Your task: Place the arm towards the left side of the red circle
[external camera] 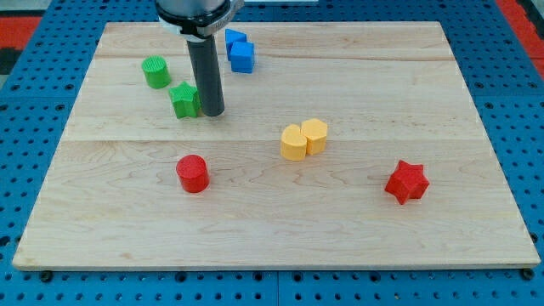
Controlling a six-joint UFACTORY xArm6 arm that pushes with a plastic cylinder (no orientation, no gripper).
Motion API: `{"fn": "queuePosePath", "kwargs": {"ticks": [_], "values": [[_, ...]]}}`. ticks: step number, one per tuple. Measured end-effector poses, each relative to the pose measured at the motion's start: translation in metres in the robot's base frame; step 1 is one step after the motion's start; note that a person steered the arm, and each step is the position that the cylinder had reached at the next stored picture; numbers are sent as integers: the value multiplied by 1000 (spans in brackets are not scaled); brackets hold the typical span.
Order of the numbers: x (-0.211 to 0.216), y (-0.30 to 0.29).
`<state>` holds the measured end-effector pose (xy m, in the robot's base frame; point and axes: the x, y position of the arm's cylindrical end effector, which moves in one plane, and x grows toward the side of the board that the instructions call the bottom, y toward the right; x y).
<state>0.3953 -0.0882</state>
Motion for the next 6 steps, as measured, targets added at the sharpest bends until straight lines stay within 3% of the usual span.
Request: {"fn": "queuePosePath", "kwargs": {"ticks": [1,3,4,5,6], "values": [[-14,-35],[-57,-30],[-46,18],[3,32],[33,-8]]}}
